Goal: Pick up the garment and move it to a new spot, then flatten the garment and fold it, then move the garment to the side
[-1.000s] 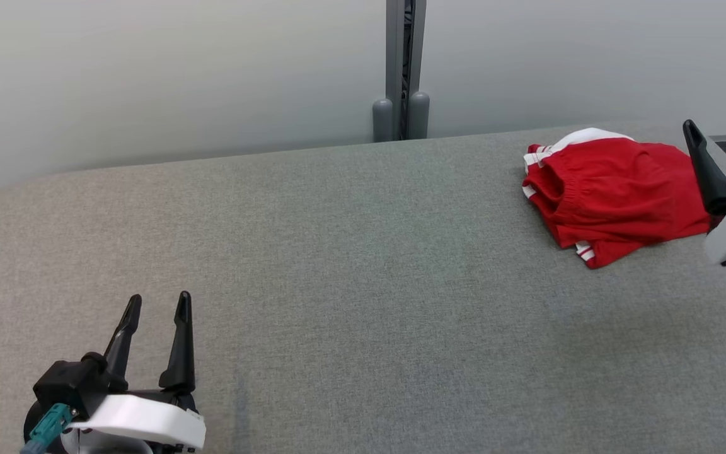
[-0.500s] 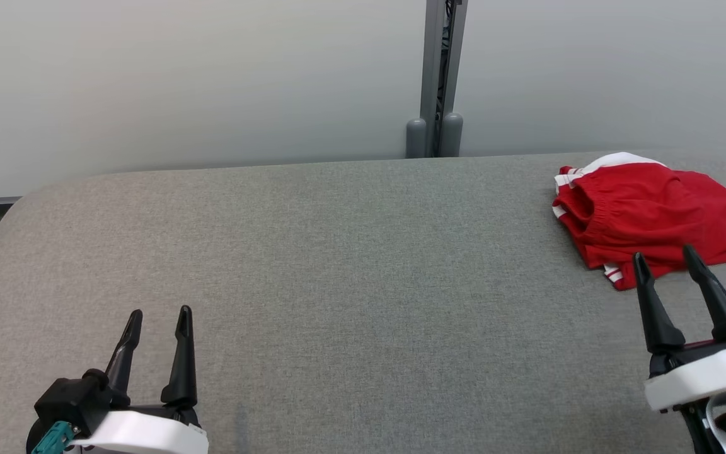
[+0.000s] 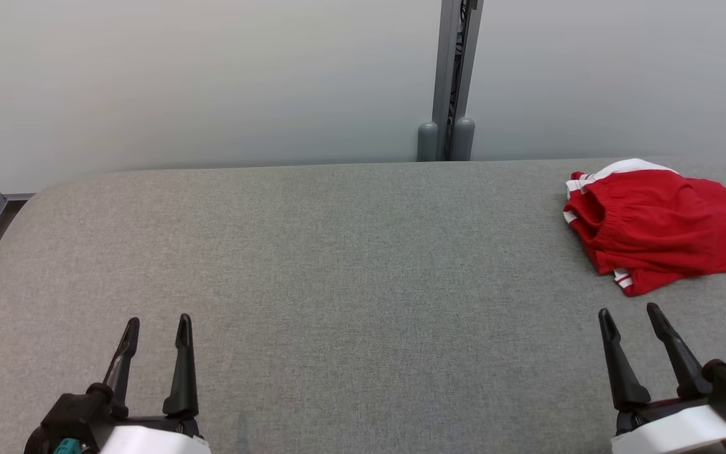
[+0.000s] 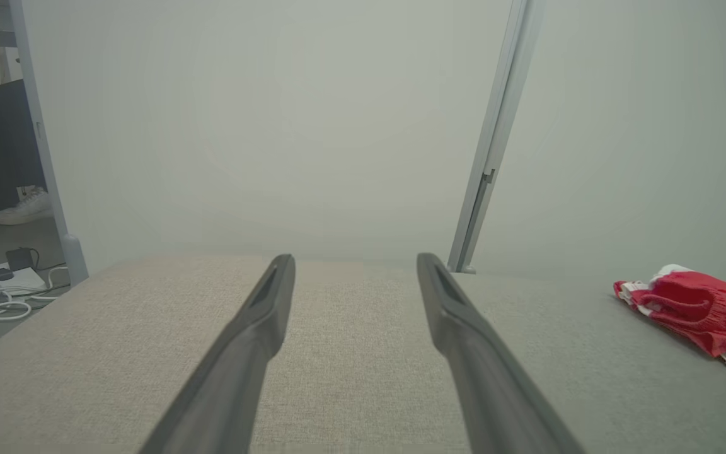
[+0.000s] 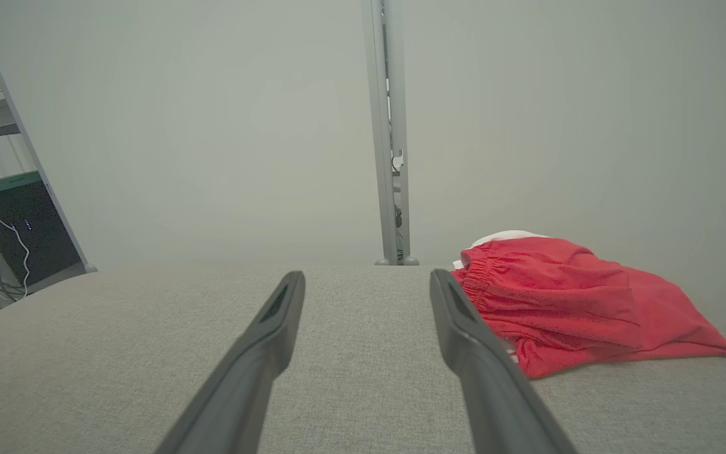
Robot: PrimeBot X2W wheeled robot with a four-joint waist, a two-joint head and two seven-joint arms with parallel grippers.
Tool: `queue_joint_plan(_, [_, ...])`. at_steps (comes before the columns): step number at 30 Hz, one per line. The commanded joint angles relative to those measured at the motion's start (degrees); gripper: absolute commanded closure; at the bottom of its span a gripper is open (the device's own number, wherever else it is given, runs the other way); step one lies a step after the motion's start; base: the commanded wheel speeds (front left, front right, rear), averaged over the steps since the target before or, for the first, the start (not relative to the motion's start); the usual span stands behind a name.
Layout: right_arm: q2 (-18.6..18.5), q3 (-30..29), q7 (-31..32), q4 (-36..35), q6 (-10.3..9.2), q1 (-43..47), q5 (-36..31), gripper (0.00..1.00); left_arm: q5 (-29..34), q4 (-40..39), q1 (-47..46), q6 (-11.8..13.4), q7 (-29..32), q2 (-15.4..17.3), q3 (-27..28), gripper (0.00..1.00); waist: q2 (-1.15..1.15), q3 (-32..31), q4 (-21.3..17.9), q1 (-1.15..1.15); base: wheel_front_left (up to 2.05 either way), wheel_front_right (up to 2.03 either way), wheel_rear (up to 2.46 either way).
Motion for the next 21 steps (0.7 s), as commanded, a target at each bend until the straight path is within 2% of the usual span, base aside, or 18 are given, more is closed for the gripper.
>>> queue_joint_plan(1, [0.19,-0.16,-0.23,0.05,0.01,0.48,-0.70,0.00,1.11,0.07,0.55,-0.77,-0.20,-0.47,0.80,0.00,0.00,-0.01,-0.06,0.00,0.00,0.00,0.00])
queue_joint_plan(11, [1.57,-1.13,-0.22,0.06,0.01,0.02,-1.54,0.00,4.42,1.49,0.81,-4.07,-0.20,-3.27,3.89,0.00,0.00,0.05,-0.23,0.00,0.00,0.00,0.00])
queue_joint_plan(21, [1.30,-0.87,-0.23,0.53,0.01,-0.47,-1.41,0.00,6.04,2.22,0.48,-5.60,-0.14,-4.24,5.45,0.00,0.00,0.03,-0.30,0.00,0.00,0.00,0.00])
